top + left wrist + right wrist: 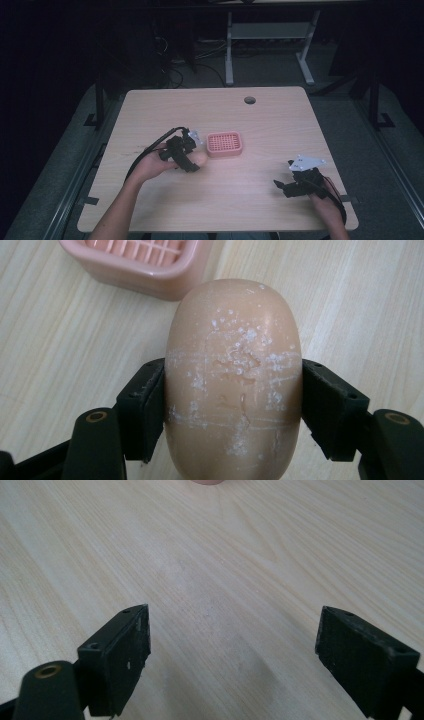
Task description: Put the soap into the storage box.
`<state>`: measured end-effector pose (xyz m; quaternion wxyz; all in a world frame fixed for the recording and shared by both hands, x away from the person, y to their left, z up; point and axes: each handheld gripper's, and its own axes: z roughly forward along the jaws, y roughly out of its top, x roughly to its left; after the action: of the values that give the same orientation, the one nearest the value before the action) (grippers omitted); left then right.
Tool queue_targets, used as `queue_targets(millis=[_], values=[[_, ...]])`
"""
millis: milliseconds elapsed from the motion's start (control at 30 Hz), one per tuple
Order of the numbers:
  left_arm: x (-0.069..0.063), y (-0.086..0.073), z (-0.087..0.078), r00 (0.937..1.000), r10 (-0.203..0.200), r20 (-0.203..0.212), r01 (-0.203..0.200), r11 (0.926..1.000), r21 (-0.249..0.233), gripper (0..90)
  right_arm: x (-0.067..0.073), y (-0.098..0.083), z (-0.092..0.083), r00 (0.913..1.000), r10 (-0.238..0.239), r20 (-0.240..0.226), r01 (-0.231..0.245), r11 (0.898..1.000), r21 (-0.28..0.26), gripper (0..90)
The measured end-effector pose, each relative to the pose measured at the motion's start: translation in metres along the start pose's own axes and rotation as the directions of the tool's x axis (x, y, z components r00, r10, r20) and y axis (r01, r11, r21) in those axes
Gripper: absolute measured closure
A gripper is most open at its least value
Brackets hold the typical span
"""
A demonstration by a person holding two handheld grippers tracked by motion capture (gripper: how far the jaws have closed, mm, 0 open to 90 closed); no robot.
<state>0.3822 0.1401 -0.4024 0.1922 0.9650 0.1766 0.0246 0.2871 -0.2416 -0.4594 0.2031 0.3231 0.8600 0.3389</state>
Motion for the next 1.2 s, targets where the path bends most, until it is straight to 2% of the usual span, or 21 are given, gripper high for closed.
queue_targets(millis=[500,767,833,1200], values=[[0.008,0.021,0.001,0.9996,0.027,0.011,-0.027,0.9996,0.012,32.2,-0.001,-0.001,-0.001,1.0000,0.005,0.001,-0.005,1.000,-0.005,13.8],[0.012,0.031,0.000,0.9990,0.045,0.002,-0.045,0.9989,0.012,32.2,-0.002,0.000,-0.001,1.0000,0.004,0.001,-0.004,1.000,-0.009,13.8],[0.013,0.034,0.001,0.9993,0.037,0.009,-0.038,0.9992,0.011,32.2,-0.002,0.000,-0.001,1.0000,0.006,0.001,-0.006,1.000,-0.009,13.8],[0.016,0.052,0.003,0.9976,0.069,0.002,-0.069,0.9972,0.027,32.2,-0.002,0.000,-0.002,0.9999,0.015,-0.002,-0.015,1.000,-0.014,13.8]])
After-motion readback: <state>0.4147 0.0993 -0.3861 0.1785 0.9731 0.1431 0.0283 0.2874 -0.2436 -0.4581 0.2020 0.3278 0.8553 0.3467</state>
